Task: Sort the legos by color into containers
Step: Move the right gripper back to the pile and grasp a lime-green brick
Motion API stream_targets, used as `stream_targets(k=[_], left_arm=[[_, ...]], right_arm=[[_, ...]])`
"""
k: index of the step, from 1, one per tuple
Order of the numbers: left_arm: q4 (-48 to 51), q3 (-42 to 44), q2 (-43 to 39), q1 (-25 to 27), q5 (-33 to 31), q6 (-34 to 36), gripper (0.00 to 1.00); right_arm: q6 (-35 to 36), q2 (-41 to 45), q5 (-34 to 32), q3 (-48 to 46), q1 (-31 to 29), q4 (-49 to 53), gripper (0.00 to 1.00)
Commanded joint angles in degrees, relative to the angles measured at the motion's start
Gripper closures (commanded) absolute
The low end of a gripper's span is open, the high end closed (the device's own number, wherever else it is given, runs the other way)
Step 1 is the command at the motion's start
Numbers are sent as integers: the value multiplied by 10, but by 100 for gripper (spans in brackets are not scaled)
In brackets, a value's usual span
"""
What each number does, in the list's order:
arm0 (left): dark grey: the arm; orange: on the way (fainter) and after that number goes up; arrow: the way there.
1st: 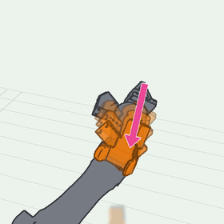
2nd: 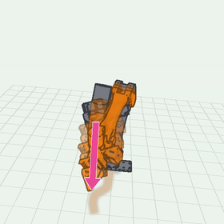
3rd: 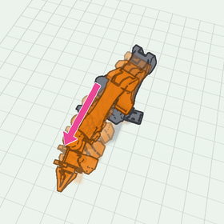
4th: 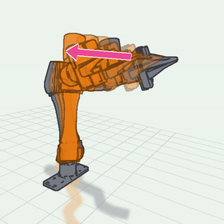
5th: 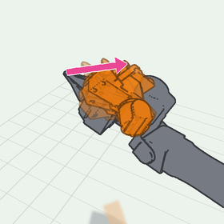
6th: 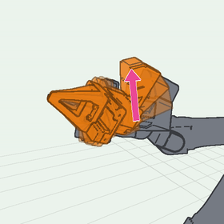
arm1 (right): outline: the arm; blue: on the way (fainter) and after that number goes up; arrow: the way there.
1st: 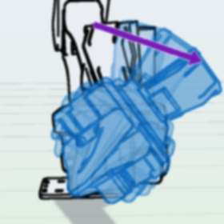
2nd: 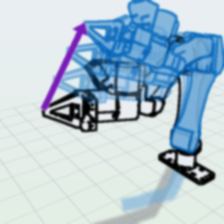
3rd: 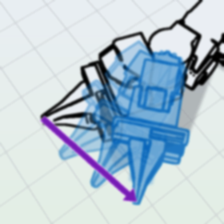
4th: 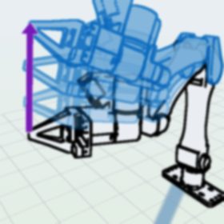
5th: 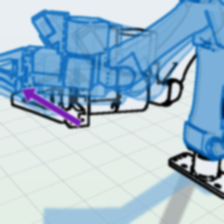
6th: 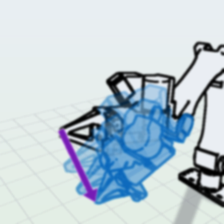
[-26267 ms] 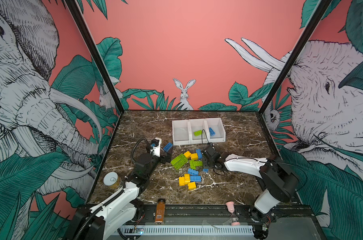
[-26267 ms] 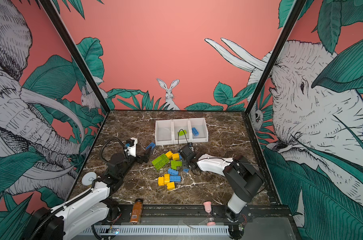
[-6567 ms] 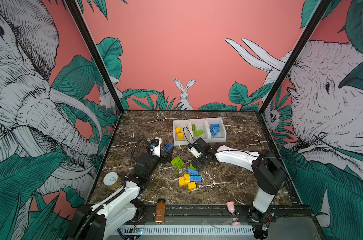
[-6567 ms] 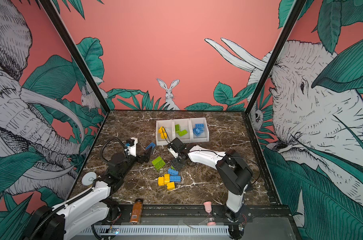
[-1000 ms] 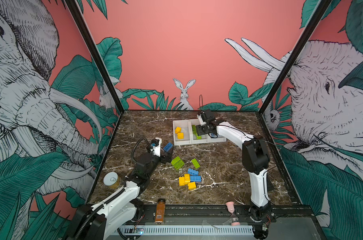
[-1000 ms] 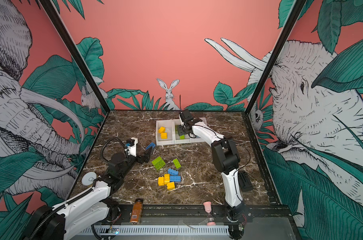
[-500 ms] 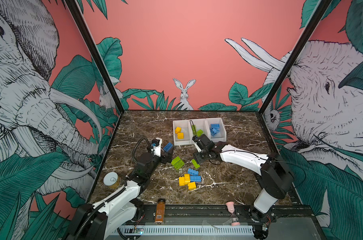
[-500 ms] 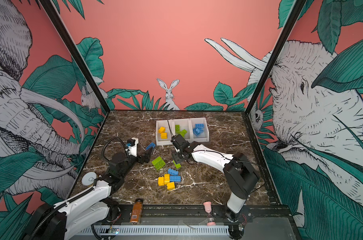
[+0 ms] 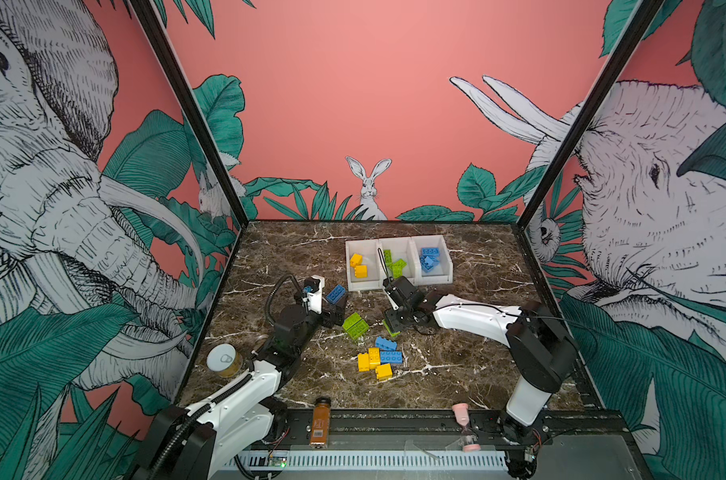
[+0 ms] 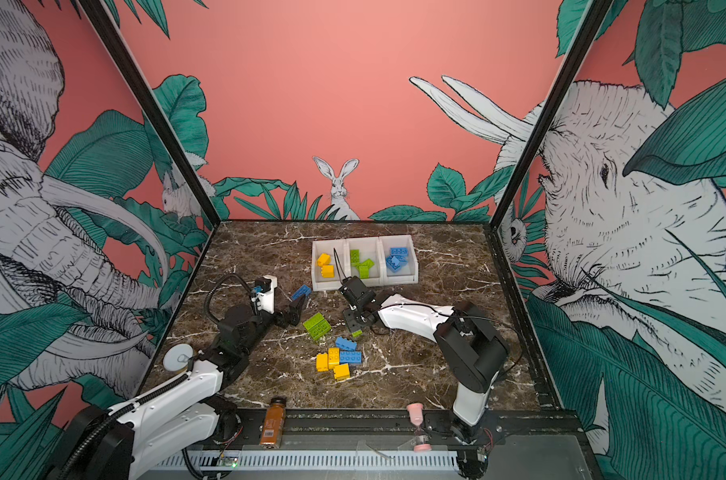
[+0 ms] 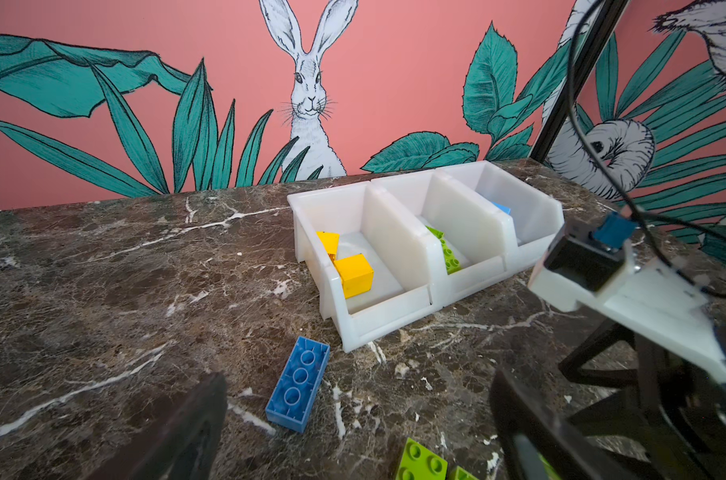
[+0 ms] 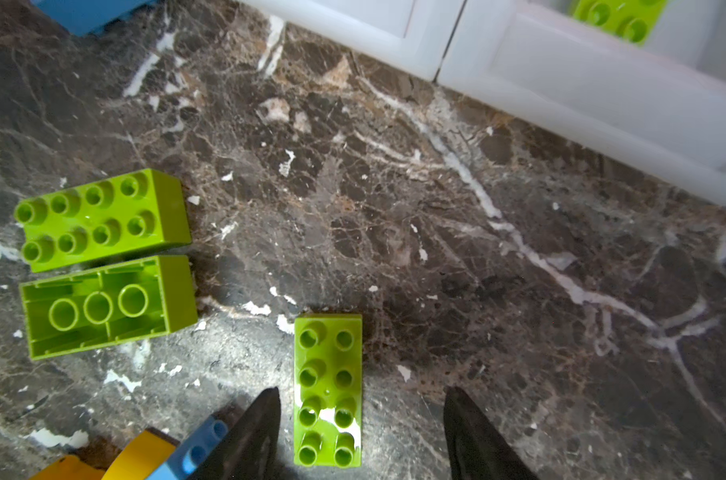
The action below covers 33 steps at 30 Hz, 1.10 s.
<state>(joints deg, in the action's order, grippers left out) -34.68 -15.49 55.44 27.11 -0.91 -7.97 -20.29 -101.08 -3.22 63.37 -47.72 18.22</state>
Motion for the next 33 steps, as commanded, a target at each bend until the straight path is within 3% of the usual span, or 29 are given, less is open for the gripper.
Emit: stream_targets(k=[1, 10, 33], left_arm=[[-10, 0, -5, -1, -3, -4, 1], [-7, -1, -7, 0, -6, -4, 1], [0, 0, -17, 0, -9, -1, 1]], right_arm=[[9, -13, 17, 2, -8, -24, 38], [13, -50, 9, -2, -8, -31, 39], [15, -46, -43, -6, -6, -34, 63]])
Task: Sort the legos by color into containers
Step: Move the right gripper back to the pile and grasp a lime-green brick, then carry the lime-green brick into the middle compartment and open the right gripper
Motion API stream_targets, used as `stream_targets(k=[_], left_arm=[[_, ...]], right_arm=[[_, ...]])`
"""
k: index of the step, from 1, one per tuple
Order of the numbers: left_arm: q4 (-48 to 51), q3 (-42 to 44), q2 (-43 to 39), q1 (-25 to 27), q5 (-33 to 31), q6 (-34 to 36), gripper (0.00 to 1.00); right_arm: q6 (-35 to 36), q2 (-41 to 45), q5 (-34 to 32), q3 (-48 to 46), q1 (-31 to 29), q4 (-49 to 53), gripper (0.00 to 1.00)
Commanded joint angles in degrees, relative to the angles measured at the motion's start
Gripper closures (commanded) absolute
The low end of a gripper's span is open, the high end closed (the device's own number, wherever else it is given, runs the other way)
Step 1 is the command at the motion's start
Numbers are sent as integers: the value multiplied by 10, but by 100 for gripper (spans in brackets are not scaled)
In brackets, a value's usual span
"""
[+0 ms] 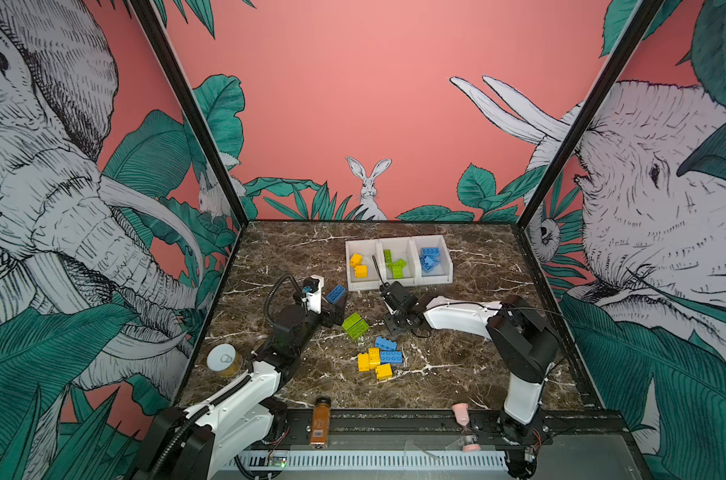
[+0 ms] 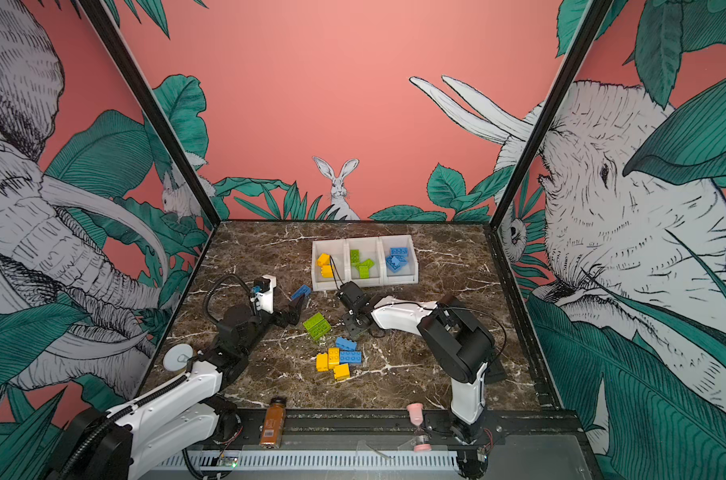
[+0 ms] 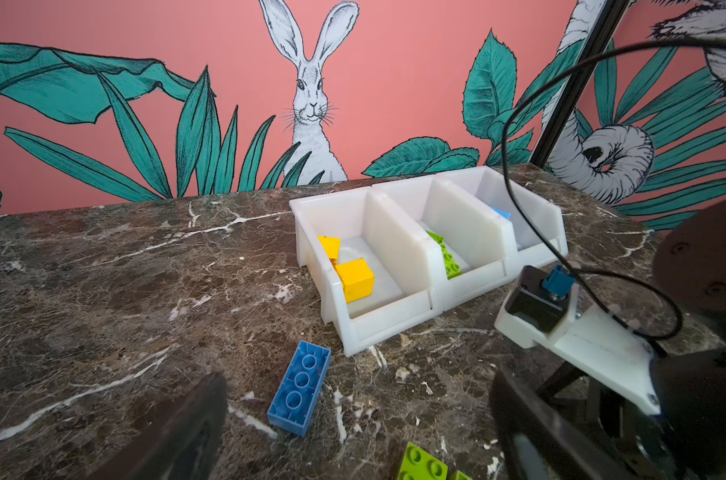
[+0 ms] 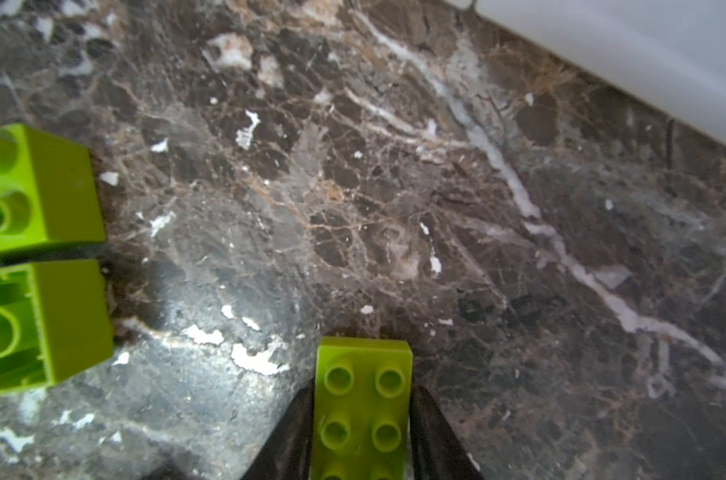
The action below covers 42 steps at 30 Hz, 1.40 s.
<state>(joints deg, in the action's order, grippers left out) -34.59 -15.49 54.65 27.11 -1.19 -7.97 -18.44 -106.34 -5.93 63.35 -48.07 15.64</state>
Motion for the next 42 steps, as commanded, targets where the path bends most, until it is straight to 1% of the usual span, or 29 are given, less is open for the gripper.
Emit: stream_targets(k=[1, 9, 10, 16, 20, 25, 28, 32, 37, 42], left_arm=[[-1, 0, -9, -1, -7, -1, 1], [-2, 0, -9, 0, -8, 1, 1], [-2, 0, -9, 0, -8, 1, 1], [-6, 0, -1, 0, -5, -1, 1], [-5, 0, 1, 0, -13, 1, 1], [-2, 0, -5, -1, -9, 1, 1], [0, 0, -6, 0, -11, 2, 1], [16, -5, -12, -1, -21, -6, 1], [27, -4, -25, 0, -36, -4, 1], [36, -6, -33, -1, -46, -3, 1]], right_arm=[[-5, 8, -15, -7, -3, -10, 64], [-9, 17, -13, -12, -2, -23, 66], [-10, 20, -12, -12, -1, -24, 68], [-19, 51, -5, -8, 8, -30, 70], [-12, 80, 18, 11, 34, -22, 70], [22, 92, 15, 69, 79, 7, 70], [38, 79, 14, 112, 111, 10, 71], [48, 35, 0, 183, 148, 12, 71], [57, -31, 2, 255, 171, 11, 70], [55, -84, 14, 304, 177, 5, 69]])
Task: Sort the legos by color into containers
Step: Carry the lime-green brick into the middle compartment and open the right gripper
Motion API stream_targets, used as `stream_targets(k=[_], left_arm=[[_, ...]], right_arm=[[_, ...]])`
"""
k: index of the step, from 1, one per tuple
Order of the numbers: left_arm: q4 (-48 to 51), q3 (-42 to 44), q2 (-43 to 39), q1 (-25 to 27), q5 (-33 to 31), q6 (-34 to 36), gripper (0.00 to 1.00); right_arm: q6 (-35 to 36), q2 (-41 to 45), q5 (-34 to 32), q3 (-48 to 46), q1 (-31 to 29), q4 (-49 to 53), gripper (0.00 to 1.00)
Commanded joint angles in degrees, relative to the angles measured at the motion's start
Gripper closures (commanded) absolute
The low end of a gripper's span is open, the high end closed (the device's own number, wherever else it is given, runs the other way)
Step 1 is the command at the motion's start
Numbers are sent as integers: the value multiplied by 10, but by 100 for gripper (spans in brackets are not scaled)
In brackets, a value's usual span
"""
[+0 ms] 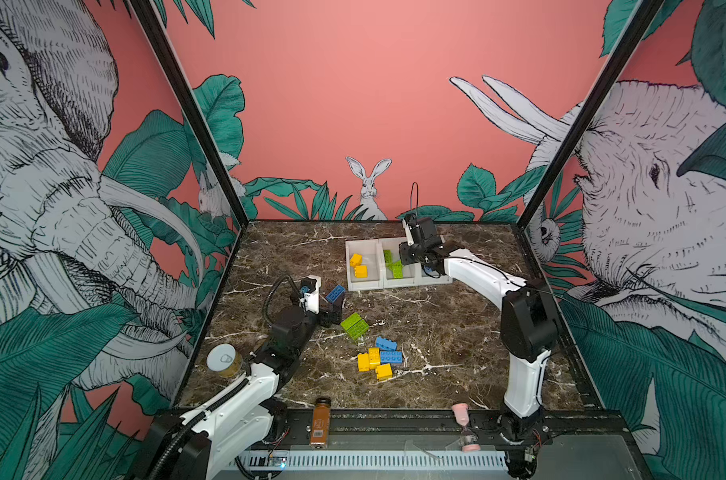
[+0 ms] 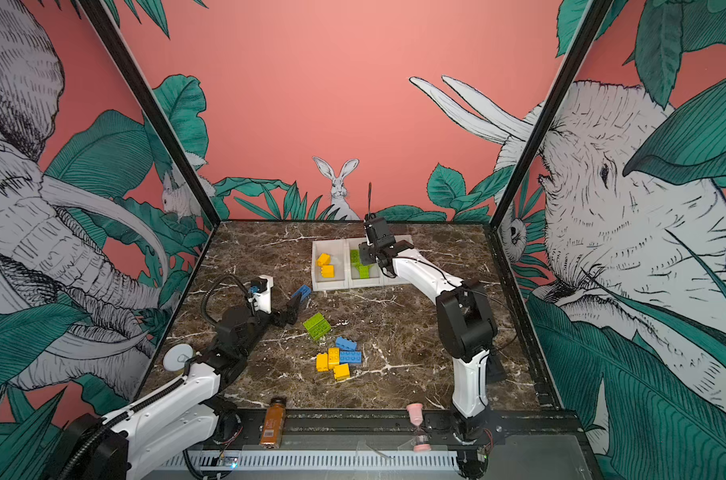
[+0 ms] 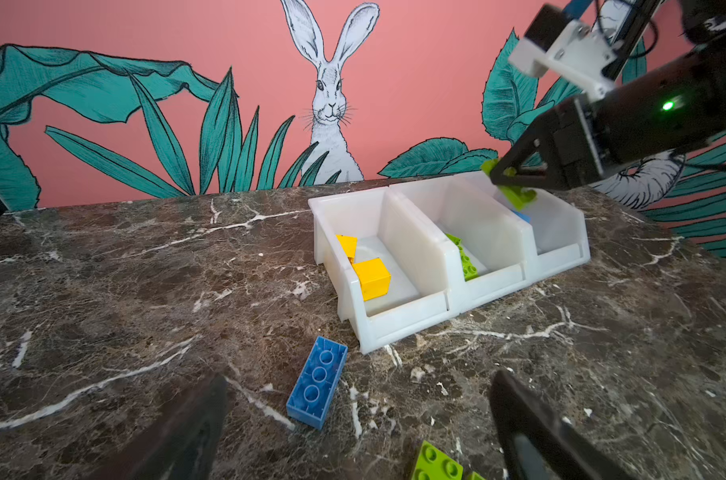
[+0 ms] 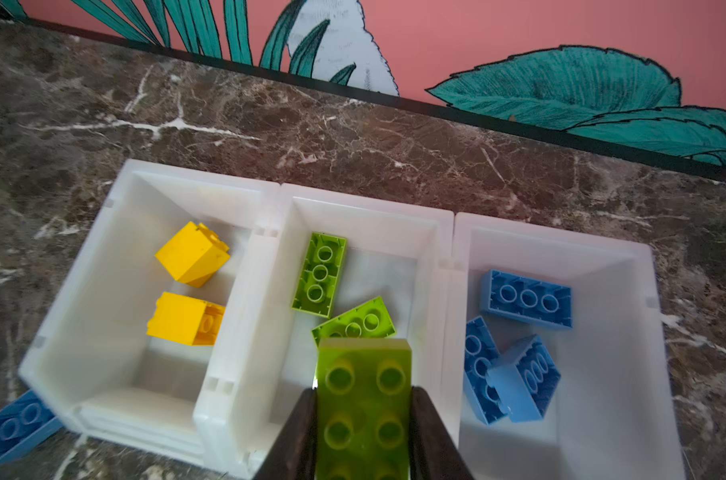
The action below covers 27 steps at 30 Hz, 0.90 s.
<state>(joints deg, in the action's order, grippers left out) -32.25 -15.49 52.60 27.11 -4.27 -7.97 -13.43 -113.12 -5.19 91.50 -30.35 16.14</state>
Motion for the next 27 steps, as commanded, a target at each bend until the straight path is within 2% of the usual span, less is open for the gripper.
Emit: stream_targets(k=[1, 8, 9, 12, 14, 22, 27], left_arm=[[14, -5, -13, 0, -19, -4, 1], [18, 0, -21, -1, -48, -18, 1], [17, 1, -21, -1, -49, -18, 1], [18, -1, -21, 0, -45, -20, 1], [19, -1, -21, 0, -43, -20, 1], [19, 0, -25, 0, -46, -22, 1], [15, 1, -22, -1, -42, -27, 1]], right_arm=[[5, -27, 7, 31, 0, 2, 69], [1, -65, 15, 56, 2, 4, 65], [2, -67, 15, 58, 1, 7, 62], [6, -62, 8, 64, 2, 19, 43], [12, -50, 11, 62, 1, 25, 38], [13, 79, 64, -40, -29, 51, 25], [-8, 170, 21, -137, -106, 96, 24]])
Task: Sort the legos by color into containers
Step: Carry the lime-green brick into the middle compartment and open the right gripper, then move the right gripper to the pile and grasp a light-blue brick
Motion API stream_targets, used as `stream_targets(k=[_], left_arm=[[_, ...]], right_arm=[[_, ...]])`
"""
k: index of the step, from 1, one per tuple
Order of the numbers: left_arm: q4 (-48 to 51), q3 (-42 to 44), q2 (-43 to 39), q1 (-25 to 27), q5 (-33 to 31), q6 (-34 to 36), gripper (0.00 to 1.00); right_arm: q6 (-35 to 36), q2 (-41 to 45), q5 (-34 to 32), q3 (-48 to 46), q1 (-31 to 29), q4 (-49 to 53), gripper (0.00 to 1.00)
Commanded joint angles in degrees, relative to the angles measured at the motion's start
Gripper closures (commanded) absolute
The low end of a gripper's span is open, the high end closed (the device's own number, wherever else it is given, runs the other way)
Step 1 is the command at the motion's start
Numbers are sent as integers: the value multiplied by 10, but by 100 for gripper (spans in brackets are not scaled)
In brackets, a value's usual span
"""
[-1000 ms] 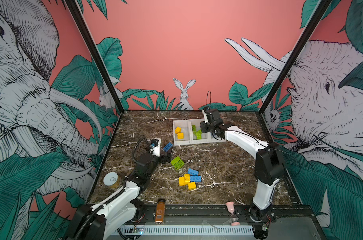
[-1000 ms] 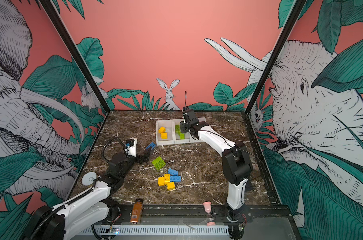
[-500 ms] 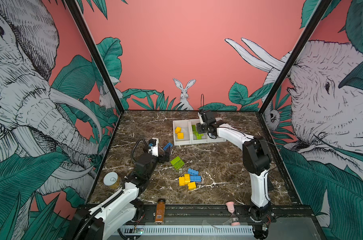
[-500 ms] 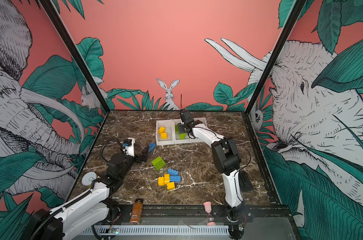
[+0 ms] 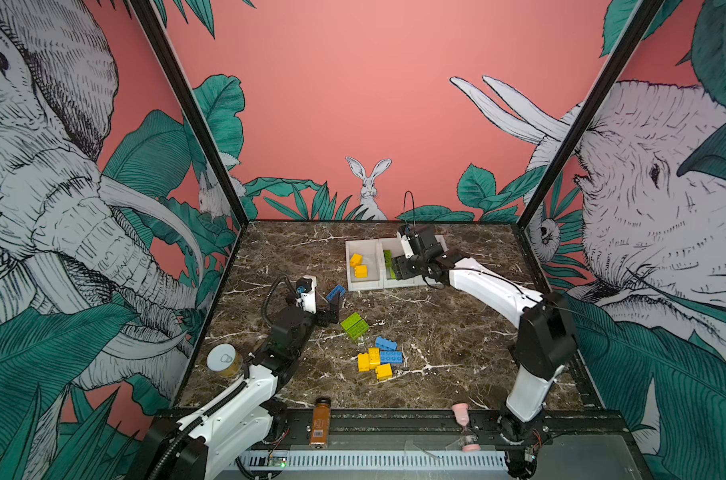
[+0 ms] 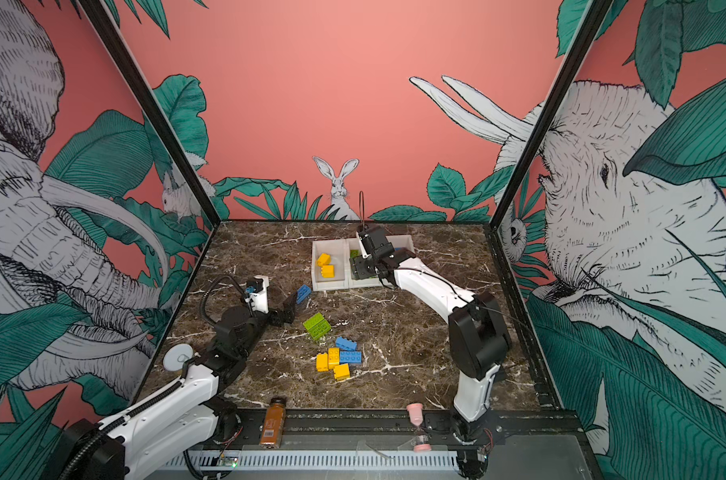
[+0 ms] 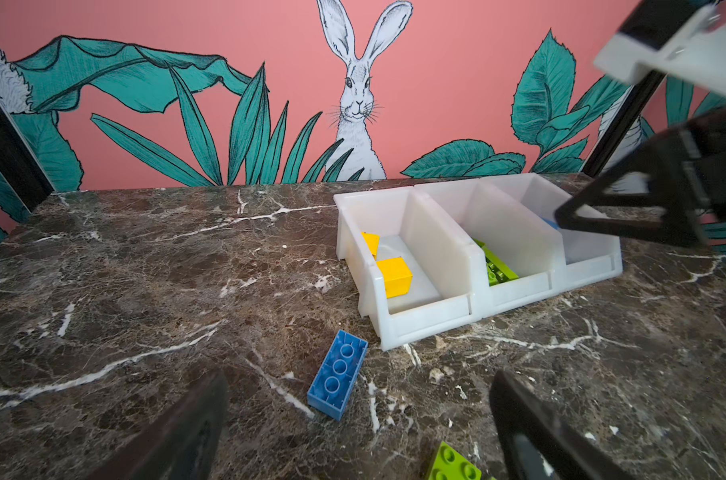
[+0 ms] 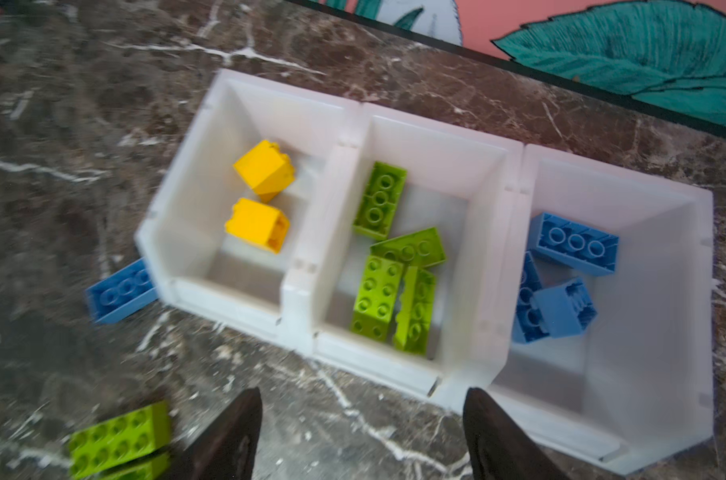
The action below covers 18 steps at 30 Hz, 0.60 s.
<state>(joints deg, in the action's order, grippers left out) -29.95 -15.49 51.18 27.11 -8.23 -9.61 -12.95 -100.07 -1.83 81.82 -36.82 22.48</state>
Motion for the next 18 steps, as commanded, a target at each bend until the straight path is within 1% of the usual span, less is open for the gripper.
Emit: stream_targets(k=[1, 2, 4, 8, 10, 13, 17, 18], left_arm=[[-8, 1, -7, -1, -2, -12, 1], [-9, 1, -6, -1, -1, -13, 1], [-10, 0, -2, 0, 0, -13, 1], [-8, -2, 2, -1, 2, -10, 1], [-8, -2, 0, 0, 4, -10, 1], [-14, 0, -3, 0, 15, -3, 1], [-14, -1, -2, -1, 18, -5, 1], [-13, -2, -2, 0, 21, -6, 1]], right_arm=[[-24, 56, -21, -61, -57, 34, 24], [-34, 70, -27, -85, -70, 36, 24], [-37, 79, -16, -112, -90, 41, 24], [18, 96, 21, -144, -126, 39, 25], [35, 90, 51, -148, -133, 51, 28], [49, 92, 68, -161, -139, 51, 31], [69, 88, 96, -165, -146, 57, 32], [75, 70, 96, -166, -149, 56, 33]])
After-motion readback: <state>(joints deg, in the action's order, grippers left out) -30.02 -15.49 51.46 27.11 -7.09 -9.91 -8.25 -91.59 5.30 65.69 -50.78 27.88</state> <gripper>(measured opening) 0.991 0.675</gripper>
